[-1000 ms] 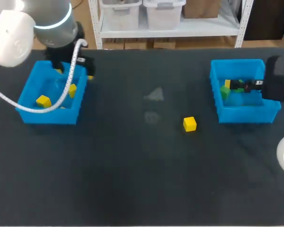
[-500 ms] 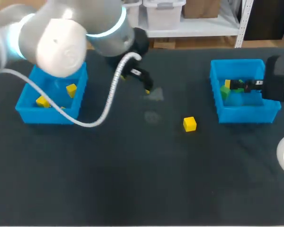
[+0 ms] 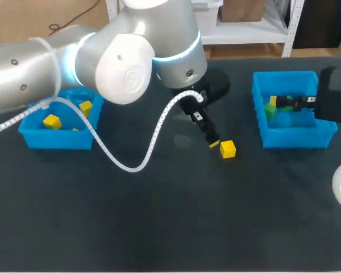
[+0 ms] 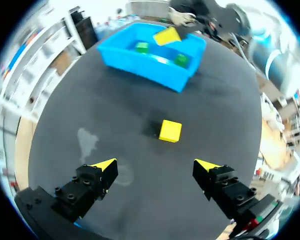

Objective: Put the green cubes in the right bin and the yellow cubes in the left bin.

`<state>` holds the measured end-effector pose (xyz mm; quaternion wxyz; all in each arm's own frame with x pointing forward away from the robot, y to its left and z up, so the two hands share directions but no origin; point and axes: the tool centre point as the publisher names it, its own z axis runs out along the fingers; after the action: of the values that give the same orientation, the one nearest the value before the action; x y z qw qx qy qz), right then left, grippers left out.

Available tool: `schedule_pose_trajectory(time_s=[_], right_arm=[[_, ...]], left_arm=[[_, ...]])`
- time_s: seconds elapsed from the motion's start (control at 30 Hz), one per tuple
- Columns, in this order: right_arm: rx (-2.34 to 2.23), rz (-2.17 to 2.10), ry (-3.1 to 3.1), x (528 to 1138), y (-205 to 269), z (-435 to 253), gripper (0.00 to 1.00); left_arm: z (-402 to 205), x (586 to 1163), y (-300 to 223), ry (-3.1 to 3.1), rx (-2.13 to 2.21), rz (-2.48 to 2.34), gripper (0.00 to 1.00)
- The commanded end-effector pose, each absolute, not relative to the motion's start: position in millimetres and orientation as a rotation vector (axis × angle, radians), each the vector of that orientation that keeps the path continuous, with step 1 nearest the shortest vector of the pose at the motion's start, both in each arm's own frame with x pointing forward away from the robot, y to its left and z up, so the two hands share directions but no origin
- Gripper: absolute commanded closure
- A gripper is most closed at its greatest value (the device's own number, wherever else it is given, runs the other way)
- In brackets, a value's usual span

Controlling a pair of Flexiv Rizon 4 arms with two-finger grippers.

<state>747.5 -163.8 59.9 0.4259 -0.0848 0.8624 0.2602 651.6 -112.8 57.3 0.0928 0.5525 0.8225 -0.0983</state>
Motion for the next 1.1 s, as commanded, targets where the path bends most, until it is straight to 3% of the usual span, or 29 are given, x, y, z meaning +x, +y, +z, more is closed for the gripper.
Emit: schedule_pose_trajectory(time_s=[0.03,1.1], right_arm=[[-0.214,0.658,2.157,747.4,-165.1,61.0,0.0],[-0.214,0.658,2.157,747.4,-165.1,61.0,0.0]], left_arm=[[52.3,665.3,-123.8,2.323,2.025,-0.375,0.0],[15.7,665.2,-151.2,2.416,1.971,-0.219,0.0]])
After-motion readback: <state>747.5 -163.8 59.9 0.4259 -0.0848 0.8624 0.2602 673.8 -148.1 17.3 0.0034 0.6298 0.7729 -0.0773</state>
